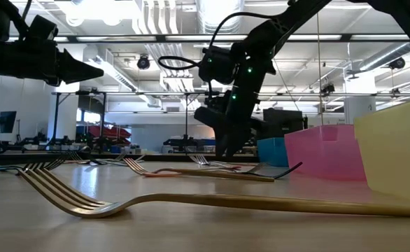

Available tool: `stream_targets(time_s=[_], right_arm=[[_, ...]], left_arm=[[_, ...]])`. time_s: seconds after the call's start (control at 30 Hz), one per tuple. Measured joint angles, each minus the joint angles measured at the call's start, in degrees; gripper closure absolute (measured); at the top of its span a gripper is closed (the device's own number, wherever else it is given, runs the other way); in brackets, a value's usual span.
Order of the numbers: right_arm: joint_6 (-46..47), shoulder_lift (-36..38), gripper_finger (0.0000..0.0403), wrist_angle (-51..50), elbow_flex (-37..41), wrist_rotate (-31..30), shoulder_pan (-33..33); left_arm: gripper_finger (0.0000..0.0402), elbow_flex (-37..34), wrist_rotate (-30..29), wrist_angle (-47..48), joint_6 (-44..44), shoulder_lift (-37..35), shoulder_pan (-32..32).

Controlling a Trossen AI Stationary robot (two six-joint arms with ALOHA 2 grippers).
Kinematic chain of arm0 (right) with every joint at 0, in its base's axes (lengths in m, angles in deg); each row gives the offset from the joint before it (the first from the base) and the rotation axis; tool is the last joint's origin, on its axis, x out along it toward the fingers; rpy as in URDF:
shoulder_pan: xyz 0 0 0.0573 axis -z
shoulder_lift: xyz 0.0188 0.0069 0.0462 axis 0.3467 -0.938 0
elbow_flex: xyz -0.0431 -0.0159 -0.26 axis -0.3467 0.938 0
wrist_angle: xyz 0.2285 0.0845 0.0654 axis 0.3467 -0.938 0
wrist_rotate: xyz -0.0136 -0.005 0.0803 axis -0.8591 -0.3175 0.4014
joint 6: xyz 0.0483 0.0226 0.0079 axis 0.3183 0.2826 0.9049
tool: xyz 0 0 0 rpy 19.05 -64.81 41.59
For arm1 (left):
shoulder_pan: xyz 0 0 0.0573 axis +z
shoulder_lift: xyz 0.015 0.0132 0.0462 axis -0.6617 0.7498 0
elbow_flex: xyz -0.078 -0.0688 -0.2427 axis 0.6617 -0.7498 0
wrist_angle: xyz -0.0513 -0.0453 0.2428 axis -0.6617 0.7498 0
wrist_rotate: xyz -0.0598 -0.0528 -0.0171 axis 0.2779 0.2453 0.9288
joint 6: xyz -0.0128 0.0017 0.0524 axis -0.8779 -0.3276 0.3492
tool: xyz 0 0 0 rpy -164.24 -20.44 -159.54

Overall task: Sort silverware by color (type)
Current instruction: Put the orange fork into the blue bin

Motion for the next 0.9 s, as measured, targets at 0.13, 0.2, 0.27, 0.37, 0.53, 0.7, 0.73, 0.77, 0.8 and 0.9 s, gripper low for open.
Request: stream_targets(time_s=[0.13, 0.2, 0.27, 0.37, 0.53, 0.7, 0.73, 0.77, 0.8, 0.9], right_arm=[[0.4, 0.0, 0.0262, 0.0, 0.0, 0.1, -0.4], [0.4, 0.0, 0.0266, 0.1, 0.0, 0.1, -0.6], [0.8, 0.0, 0.0270, 0.3, 0.0, 0.1, -0.8], [2.2, 0.0, 0.0276, 0.5, 0.0, 0.1, -0.9], [3.3, 0.0, 0.0279, 1.3, 0.3, -0.1, -0.9], [4.9, -0.1, 0.0278, 1.5, 0.4, -0.2, -0.9], [5.3, -0.5, 0.0278, 1.8, 0.5, -0.3, -0.9], [5.6, -0.8, 0.0278, 2.1, 0.5, -0.3, -0.9], [6.0, -1.4, 0.0278, 2.1, 0.5, -0.3, -0.9], [6.3, -3.5, 0.0278, 3.1, 0.5, -0.8, -1.0]], left_arm=[[0.0337, 0.0, 0.0, 0.0, 0.0, 0.0, 0.0], [0.0337, 0.0, 0.0, 0.0, 0.0, 0.0, 0.0], [0.0337, 0.0, 0.0, 0.0, 0.0, 0.0, 0.0], [0.0337, 0.0, 0.0, 0.0, 0.0, 0.0, 0.0], [0.0337, 0.0, 0.0, 0.0, 0.0, 0.0, 0.0], [0.0337, 0.0, 0.0, 0.0, 0.0, 0.0, 0.0], [0.0337, 0.0, 0.0, 0.0, 0.0, 0.0, 0.0], [0.0337, 0.0, 0.0, 0.0, 0.0, 0.0, 0.0], [0.0337, 0.0, 0.0, 0.0, 0.0, 0.0, 0.0], [0.0337, 0.0, 0.0, 0.0, 0.0, 0.0, 0.0]])
